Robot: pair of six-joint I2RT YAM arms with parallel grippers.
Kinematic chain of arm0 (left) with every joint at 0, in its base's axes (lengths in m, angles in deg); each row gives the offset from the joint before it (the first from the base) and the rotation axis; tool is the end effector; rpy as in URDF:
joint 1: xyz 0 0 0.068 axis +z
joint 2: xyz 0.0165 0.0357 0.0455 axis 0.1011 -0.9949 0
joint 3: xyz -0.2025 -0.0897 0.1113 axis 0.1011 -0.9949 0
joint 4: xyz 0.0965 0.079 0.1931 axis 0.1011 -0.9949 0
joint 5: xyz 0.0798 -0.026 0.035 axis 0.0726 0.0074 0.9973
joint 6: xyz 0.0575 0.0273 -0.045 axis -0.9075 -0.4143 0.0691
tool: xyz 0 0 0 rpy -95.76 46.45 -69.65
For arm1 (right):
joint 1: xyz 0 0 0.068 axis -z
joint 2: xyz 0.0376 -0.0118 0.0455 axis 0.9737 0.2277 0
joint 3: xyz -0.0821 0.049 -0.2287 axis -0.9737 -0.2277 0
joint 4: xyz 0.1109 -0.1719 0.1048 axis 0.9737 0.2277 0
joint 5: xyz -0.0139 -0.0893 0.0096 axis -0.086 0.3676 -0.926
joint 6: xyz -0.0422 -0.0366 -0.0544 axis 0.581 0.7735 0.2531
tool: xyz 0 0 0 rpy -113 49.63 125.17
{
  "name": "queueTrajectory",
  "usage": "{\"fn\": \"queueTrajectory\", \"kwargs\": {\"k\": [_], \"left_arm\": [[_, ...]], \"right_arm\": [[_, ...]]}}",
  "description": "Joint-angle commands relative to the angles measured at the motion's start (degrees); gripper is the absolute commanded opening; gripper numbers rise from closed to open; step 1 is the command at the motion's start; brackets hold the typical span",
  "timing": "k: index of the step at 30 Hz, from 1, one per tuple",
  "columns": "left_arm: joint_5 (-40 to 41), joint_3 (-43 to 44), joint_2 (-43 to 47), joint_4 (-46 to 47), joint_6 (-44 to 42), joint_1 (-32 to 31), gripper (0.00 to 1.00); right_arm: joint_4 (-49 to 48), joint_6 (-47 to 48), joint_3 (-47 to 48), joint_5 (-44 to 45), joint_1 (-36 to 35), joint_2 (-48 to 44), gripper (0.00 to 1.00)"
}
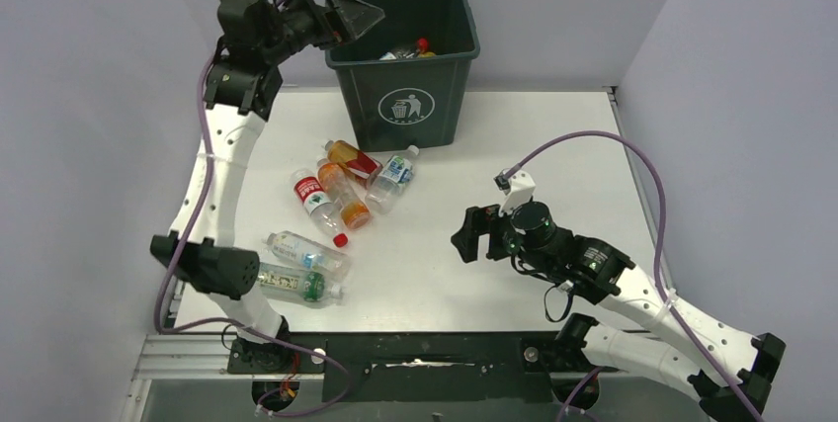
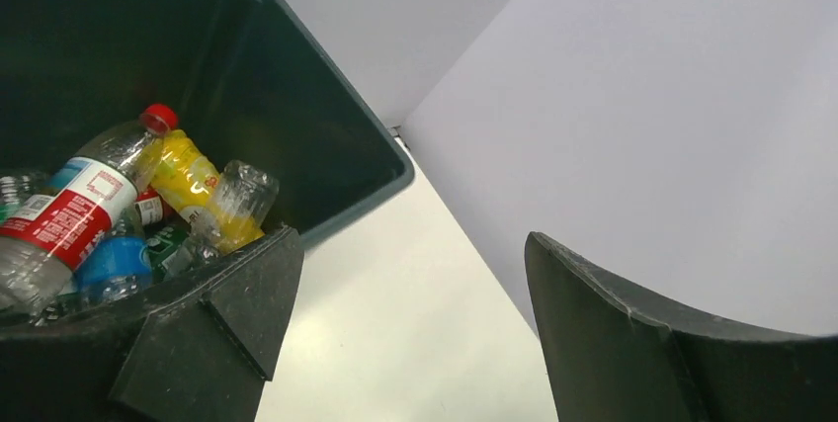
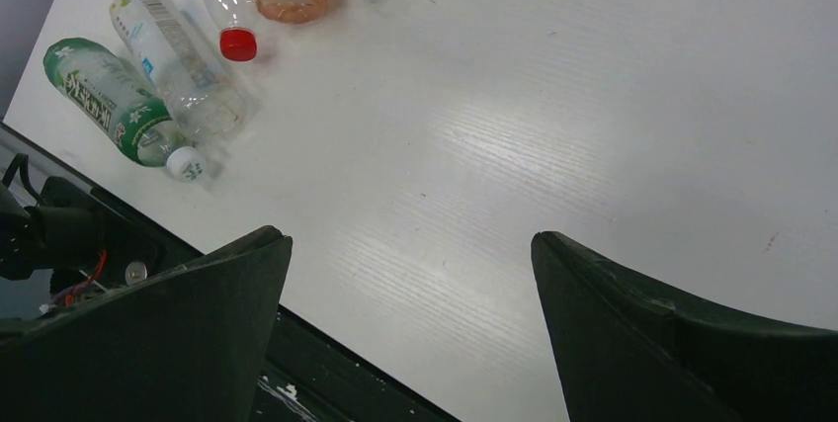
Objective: Put the plastic bottles in the bin
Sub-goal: Pick up the plastic bottle at the center of the board.
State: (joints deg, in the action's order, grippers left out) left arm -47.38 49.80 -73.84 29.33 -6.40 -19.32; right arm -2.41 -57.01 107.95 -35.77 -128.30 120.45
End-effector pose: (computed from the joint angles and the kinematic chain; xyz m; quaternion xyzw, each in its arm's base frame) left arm 0.3565 -0.1186 0.4832 0.0269 0.7006 -0.4585 0.5461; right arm 0.1261 0.1360 0.2730 -0.0682 0.8697 0.2643 0.4113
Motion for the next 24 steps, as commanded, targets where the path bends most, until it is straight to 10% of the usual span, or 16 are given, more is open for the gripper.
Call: {"fn": "queueTrajectory", "kwargs": {"k": [1,24], "left_arm": [[1.26,-9.27,8.21,-0.39,-4.12,-0.06,0.83],[30.49,-49.81,18.99,-1.84,-21.45,-16.92,0.84]], "right_arm": [[-3.63,1.06,1.75,-0.86,-0.51,0.76,0.98],[-5.45,-0.64,0.65,-2.63,-0.71,2.06,0.98]]}}
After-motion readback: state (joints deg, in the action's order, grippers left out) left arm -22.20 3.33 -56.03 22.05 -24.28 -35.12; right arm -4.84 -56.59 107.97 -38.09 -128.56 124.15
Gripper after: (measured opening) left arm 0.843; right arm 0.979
